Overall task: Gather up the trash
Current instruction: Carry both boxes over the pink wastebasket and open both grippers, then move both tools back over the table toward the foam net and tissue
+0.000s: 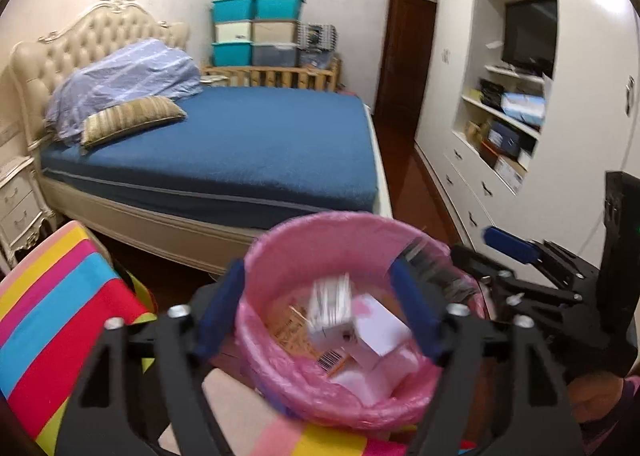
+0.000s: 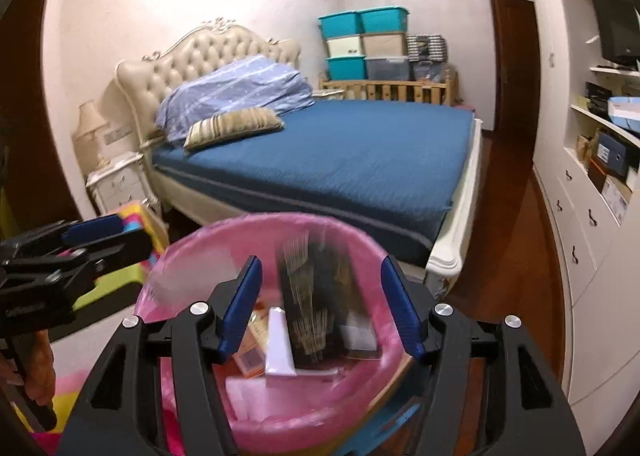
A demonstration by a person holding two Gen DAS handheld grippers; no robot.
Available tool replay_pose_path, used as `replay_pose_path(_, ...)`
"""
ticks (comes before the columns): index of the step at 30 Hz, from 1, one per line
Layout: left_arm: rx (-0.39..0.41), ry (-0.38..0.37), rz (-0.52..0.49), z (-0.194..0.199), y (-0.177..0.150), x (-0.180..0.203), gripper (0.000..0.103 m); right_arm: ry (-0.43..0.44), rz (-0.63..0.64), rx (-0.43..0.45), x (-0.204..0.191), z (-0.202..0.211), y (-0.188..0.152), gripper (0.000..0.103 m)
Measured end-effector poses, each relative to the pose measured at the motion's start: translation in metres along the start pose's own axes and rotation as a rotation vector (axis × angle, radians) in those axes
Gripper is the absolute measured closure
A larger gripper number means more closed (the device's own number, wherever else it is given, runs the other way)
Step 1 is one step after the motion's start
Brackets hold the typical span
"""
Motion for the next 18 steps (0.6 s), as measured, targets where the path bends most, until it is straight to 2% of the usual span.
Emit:
replay_pose_path(4,0.0,0.062,0.028,0.02,-0.01,-0.02,0.019,-0.016,-0.018,0.02,0.007,0.02,-0.003,0.042)
replay_pose_path(6,0.007,0.09,0.044,0.037,-0.019,-0.036,0.012,-0.017,-0.038,0.017,0.006,0.028,-0.008,0.04)
replay_pose_path(9,0.011,0.153,0.067,0.066,-0.038,-0.063,0.005,-0.019,-0.055,0.009,-0.004,0.042,-0.021,0.03)
replay_pose_path(14,0.008,0.227,0.072,0.115,-0.069,-0.098,0.005,0.041,-0.014,-0.022,-0.046,0.051,-0.037,0.028)
replay_pose_path(18,0.027,0.317,0.052,0.159,-0.093,-0.124,0.005,0.104,0.028,-0.035,-0.088,0.054,-0.041,0.025)
Point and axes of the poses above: each gripper's, at about its wrist camera, not at the fingertips, and z roughly against the way its jaws point, x to its right, y to its top, the point moved 6 cm from there along -z, roughly the way its jaws point, and after that the axes turned 6 degrees about y, right-handed, at the moved point
